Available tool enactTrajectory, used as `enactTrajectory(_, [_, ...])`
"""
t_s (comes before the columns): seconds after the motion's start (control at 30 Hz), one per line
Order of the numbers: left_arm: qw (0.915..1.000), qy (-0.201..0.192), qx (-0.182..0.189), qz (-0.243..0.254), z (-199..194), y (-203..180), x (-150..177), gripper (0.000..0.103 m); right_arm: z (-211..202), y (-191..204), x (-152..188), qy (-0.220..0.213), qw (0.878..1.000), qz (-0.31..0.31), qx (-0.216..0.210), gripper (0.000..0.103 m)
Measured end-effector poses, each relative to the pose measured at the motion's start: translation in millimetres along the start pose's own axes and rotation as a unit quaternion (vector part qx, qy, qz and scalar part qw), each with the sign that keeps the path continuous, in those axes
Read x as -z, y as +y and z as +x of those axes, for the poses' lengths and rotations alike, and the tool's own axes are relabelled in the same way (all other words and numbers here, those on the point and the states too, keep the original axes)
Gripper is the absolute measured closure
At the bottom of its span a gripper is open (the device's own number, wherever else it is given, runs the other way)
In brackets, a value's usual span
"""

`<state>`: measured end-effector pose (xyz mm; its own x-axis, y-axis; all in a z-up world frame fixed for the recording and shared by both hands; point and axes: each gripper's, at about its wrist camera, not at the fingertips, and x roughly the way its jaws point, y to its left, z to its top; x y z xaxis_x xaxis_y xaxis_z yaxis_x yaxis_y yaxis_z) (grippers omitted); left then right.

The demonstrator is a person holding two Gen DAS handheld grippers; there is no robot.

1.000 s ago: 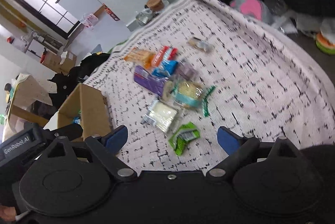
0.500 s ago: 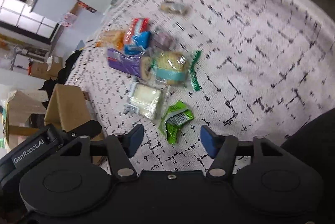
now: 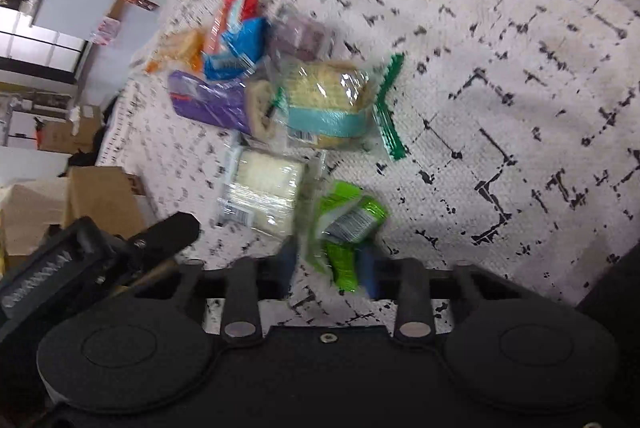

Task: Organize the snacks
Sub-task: 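Move both tools back over the snack pile, then grasp the white cheese-stick pack with the left tool while the right tool grasps a green packet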

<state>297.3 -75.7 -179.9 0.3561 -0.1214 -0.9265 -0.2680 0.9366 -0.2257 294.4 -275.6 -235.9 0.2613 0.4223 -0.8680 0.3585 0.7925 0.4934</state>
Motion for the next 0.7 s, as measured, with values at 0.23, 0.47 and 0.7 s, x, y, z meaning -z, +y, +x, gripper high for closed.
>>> enactTrajectory(0.23, [0.9998, 0.018, -0.002, 0.003, 16.0, -3.3, -6.2, 0.031, -5.9, -9.7, -8.8, -0.001, 1.000, 0.011, -0.002, 0.081])
enactTrajectory(0.47, [0.9993, 0.038, 0.001, 0.003, 35.5, -13.3, -6.4, 0.031, -14.3, -20.3, -18.9, -0.009, 1.000, 0.010, 0.007, 0.082])
enactTrajectory(0.7, [0.9988, 0.048, -0.005, 0.006, 52.6, -26.8, -11.3, 0.031, -12.5, -20.8, -22.0, -0.009, 1.000, 0.010, 0.018, 0.081])
